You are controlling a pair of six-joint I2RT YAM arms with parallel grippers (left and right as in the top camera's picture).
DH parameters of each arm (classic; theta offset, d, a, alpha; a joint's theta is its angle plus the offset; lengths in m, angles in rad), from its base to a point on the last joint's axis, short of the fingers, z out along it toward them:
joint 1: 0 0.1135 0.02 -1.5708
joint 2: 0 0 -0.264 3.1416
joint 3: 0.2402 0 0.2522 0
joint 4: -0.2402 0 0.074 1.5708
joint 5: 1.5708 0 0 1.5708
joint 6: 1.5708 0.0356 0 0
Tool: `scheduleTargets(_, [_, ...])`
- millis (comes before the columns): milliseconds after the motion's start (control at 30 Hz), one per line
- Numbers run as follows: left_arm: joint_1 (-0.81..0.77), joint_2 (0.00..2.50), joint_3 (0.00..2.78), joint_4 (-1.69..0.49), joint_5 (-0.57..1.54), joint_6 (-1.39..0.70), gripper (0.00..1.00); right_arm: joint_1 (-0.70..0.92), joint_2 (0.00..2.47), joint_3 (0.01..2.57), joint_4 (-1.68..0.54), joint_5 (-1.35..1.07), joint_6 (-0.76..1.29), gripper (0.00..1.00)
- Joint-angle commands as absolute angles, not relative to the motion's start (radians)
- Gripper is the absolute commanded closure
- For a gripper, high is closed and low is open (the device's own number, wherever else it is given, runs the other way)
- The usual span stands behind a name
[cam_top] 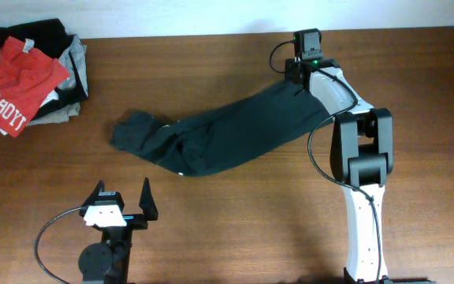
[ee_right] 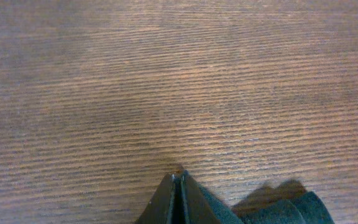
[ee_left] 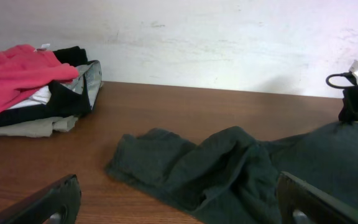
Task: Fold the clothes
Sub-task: 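Drag the dark green t-shirt leftward onto the table center with right gripper, then grasp the shirt's left end with the left gripper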
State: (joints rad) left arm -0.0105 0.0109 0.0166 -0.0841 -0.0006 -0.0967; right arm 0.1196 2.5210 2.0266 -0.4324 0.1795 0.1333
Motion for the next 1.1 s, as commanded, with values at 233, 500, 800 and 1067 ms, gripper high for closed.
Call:
scheduleTargets(233, [-0.006, 0.007, 0.009, -0.084, 0.004, -0.084, 0.01, 0.123, 2.293, 2.064, -0.735, 0.355, 0.255, 0.96])
scheduleTargets(500, [-0.006, 0.007, 0.009, -0.083, 0.004, -0.084, 0.01, 0.123, 2.01, 2.064, -1.196, 0.374, 0.309, 0.96])
scheduleTargets(800, [-0.006, 0.007, 0.009, -0.084, 0.004, -0.084, 0.01, 0.123, 2.011, 1.927, -1.381, 0.288, 0.317, 0.96])
scheduleTargets(1067, [-0.006, 0.007, 0.009, 0.012, 0.285, -0.086, 0.01, 0.122, 2.011, 1.757, -1.271, 0.212, 0.439, 0.96])
